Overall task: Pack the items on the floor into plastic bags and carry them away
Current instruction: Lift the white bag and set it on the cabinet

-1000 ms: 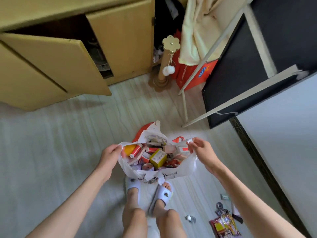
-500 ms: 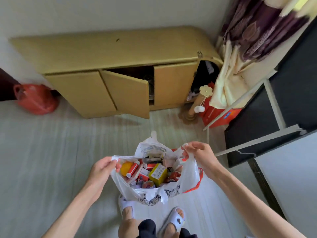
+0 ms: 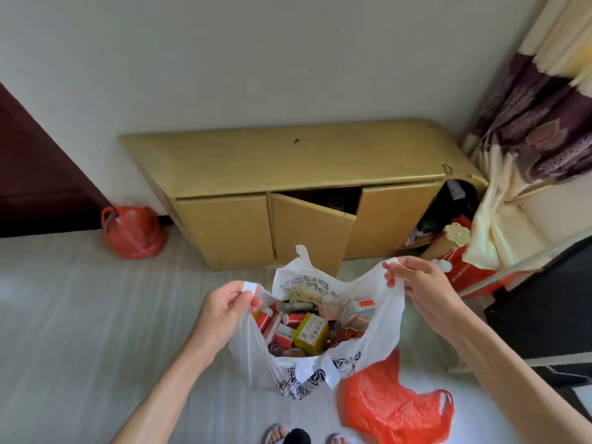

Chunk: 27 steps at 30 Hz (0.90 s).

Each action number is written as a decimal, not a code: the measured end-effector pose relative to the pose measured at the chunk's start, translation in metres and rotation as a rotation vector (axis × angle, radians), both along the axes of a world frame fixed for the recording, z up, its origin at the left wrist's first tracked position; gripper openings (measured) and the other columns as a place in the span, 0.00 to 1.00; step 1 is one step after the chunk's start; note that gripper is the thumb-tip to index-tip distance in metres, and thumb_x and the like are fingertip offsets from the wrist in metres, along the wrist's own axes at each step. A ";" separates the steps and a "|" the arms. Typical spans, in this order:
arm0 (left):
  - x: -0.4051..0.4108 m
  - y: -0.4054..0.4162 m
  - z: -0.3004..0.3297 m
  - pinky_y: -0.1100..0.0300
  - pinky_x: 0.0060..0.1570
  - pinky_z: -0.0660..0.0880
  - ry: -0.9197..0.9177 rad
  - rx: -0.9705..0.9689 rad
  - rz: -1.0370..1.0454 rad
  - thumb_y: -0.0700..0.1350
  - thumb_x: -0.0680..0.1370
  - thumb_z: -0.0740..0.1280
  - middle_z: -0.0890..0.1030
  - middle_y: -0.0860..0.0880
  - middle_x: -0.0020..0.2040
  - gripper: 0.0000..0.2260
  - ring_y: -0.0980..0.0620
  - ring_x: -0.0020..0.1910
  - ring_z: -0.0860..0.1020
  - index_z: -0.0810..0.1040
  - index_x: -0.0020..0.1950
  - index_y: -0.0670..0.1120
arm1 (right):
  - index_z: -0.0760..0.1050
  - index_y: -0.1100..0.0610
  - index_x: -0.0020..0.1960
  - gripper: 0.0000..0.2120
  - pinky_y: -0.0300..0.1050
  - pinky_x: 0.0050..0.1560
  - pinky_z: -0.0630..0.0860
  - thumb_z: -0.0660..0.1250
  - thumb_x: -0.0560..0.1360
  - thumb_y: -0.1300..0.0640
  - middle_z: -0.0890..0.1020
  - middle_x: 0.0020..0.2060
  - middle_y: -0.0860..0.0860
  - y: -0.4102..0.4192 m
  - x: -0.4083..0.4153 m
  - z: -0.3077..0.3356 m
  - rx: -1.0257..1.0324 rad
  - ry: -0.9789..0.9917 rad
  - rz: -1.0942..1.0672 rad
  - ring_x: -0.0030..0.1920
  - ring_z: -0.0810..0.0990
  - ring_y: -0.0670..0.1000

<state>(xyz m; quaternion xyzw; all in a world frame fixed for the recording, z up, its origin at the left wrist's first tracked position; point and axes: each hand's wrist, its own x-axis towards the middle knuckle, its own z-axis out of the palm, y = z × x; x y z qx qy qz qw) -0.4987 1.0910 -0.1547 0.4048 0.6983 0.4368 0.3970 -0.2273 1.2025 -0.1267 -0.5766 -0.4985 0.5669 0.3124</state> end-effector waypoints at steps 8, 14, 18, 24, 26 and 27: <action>-0.076 0.103 0.072 0.77 0.37 0.70 0.120 0.213 0.173 0.33 0.78 0.59 0.80 0.48 0.37 0.13 0.65 0.32 0.77 0.78 0.44 0.49 | 0.74 0.58 0.31 0.16 0.45 0.48 0.66 0.61 0.77 0.61 0.77 0.33 0.55 0.107 -0.102 0.068 0.182 0.086 0.202 0.45 0.75 0.53; -0.125 0.185 0.134 0.74 0.39 0.73 0.166 0.399 0.296 0.36 0.78 0.61 0.82 0.58 0.32 0.12 0.64 0.33 0.78 0.79 0.43 0.52 | 0.74 0.57 0.33 0.14 0.35 0.38 0.67 0.61 0.77 0.61 0.75 0.31 0.53 0.200 -0.157 0.140 0.317 0.188 0.340 0.36 0.73 0.48; -0.152 0.248 0.176 0.77 0.36 0.70 0.179 0.514 0.312 0.35 0.78 0.60 0.81 0.61 0.30 0.13 0.65 0.31 0.76 0.78 0.42 0.51 | 0.75 0.59 0.39 0.12 0.38 0.41 0.67 0.59 0.78 0.61 0.75 0.31 0.50 0.264 -0.189 0.182 0.389 0.258 0.351 0.34 0.71 0.48; -0.201 0.342 0.211 0.74 0.36 0.71 0.125 0.634 0.379 0.34 0.78 0.59 0.80 0.56 0.30 0.14 0.64 0.28 0.74 0.77 0.41 0.50 | 0.74 0.60 0.36 0.13 0.36 0.37 0.69 0.58 0.78 0.64 0.76 0.34 0.50 0.353 -0.236 0.222 0.459 0.364 0.282 0.33 0.71 0.47; -0.219 0.378 0.220 0.74 0.34 0.70 0.128 0.650 0.368 0.34 0.78 0.59 0.78 0.52 0.34 0.13 0.65 0.27 0.73 0.77 0.41 0.48 | 0.74 0.60 0.35 0.13 0.38 0.39 0.69 0.59 0.78 0.65 0.77 0.35 0.52 0.385 -0.252 0.231 0.467 0.394 0.232 0.33 0.71 0.48; -0.229 0.397 0.222 0.74 0.33 0.70 0.133 0.654 0.349 0.34 0.78 0.59 0.78 0.51 0.35 0.12 0.65 0.27 0.73 0.78 0.42 0.47 | 0.75 0.60 0.35 0.13 0.39 0.39 0.69 0.59 0.77 0.65 0.77 0.34 0.52 0.402 -0.260 0.233 0.475 0.393 0.205 0.33 0.71 0.48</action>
